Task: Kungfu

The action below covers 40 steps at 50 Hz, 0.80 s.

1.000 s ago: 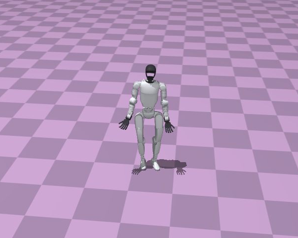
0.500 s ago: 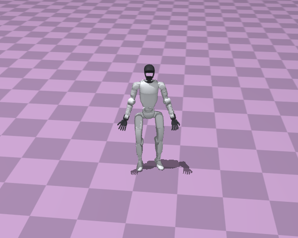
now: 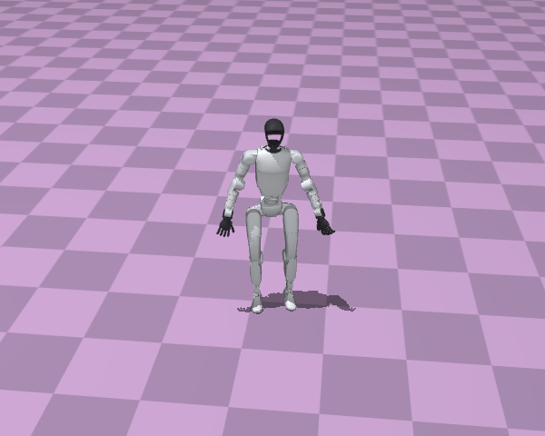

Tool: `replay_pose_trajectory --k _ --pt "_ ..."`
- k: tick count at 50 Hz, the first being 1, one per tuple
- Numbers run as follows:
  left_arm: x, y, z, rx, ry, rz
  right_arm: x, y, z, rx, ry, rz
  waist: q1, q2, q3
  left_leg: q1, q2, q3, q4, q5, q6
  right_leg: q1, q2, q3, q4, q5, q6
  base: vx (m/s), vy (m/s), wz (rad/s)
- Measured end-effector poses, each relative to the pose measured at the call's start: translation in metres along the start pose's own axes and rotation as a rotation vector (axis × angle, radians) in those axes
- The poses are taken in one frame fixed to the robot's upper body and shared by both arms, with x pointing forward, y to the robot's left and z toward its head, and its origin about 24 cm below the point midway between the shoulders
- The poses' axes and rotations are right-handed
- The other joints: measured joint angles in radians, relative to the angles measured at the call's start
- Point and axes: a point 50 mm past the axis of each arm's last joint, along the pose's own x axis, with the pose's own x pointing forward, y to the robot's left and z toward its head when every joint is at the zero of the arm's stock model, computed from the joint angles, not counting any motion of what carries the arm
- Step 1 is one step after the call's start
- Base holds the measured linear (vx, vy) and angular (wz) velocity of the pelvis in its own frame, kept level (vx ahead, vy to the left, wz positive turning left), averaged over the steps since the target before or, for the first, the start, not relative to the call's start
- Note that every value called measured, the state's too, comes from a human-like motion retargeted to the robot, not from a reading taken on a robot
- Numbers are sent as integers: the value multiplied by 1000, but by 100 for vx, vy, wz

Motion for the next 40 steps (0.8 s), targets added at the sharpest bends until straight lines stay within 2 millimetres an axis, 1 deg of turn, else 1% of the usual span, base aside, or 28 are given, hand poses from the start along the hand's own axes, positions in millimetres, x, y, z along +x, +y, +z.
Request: replay_pose_trajectory --k 2,5,7,8,10,11,12,13,15,17,20,24,25,29,33,35,37,38,40 --pt "0 -3 12 -63 -33 -10 1 13 8 137 -27 53 9 -8 -14 -13 -2 14 -6 41 22 -14 -12 -13 11 -1 12 16 18 -30" --pt "-1 -11 27 -271 -91 -101 0 24 16 306 -64 110 5 -11 -24 -31 -2 30 -4 52 41 -57 -25 -8 79 12 54 10 19 -19" --pt "-2 -14 32 -380 -108 -152 1 25 16 320 -55 140 -5 -8 -6 -30 -9 39 4 51 57 -86 -39 0 156 94 136 -2 20 -15" --pt "-2 -14 33 -415 -111 -167 1 24 15 306 -45 151 -3 -1 10 -21 -3 45 0 55 67 -102 -44 -2 207 155 187 -7 27 -38" --pt "-2 -13 36 -446 -125 -180 1 21 12 258 -40 156 3 29 36 -4 19 48 -14 63 81 -162 -23 22 326 274 269 -8 30 -48" --pt "-2 -13 36 -448 -132 -179 1 19 11 233 -44 145 1 53 32 -16 43 37 -13 64 75 -218 11 27 390 308 273 -4 19 -48" --pt "-2 -13 36 -451 -135 -177 1 18 10 212 -44 135 -2 77 22 -32 64 29 -12 63 71 -281 40 26 465 316 276 0 11 -46" --pt "-2 -15 36 -457 -132 -175 1 17 9 199 -34 125 -7 98 2 -54 80 23 -12 61 68 -356 61 13 562 270 276 1 13 -45" --pt "-2 -20 36 -484 -117 -174 1 19 7 210 3 107 -11 137 -29 -88 108 14 -21 64 60 -503 58 -59 785 192 276 0 14 -48" --pt "-3 -27 36 -528 -103 -189 1 20 10 265 15 96 4 162 -27 -89 141 15 -34 68 44 -603 70 -143 993 123 276 -5 3 -66" --pt "-5 -35 41 -608 -105 -248 2 22 15 343 -5 92 23 204 -5 -72 198 34 -45 75 20 -704 92 -255 1254 35 276 -4 0 -61" --pt "-6 -42 44 -685 -111 -289 2 22 19 364 -22 81 18 256 -12 -102 270 56 -24 70 -10 -837 131 -365 1469 -77 276 2 -7 -33" --pt "-6 -43 44 -698 -109 -286 2 22 19 364 -23 78 12 266 -16 -115 284 57 -15 68 -15 -873 145 -386 1507 -102 276 6 -9 -11" --pt "-7 -47 46 -755 -94 -256 2 28 24 383 -30 90 5 278 -50 -139 297 82 -15 64 -14 -979 147 -433 1626 -203 276 7 -5 -10" --pt "-8 -49 52 -848 -96 -262 2 27 29 417 -44 82 3 291 -50 -126 313 105 -24 66 -18 -1033 167 -463 1700 -279 276 3 -4 -13" --pt "-8 -48 58 -899 -108 -264 3 22 28 430 -48 51 -2 303 -35 -114 320 115 -21 62 -15 -1038 176 -467 1712 -304 276 1 1 -11" --pt "-8 -45 60 -945 -119 -251 3 12 27 445 -52 1 -9 313 -23 -122 314 107 3 45 11 -1038 176 -452 1695 -313 276 -1 5 -21" --pt "-7 -41 61 -964 -125 -235 3 6 25 459 -52 -31 -13 316 -16 -137 304 90 30 32 33 -1035 174 -437 1675 -313 276 0 0 0" --pt "-6 -33 58 -981 -132 -186 2 -7 23 497 -60 -106 -11 309 5 -176 286 37 114 -1 47 -1020 188 -396 1617 -294 276 -7 -1 -19"
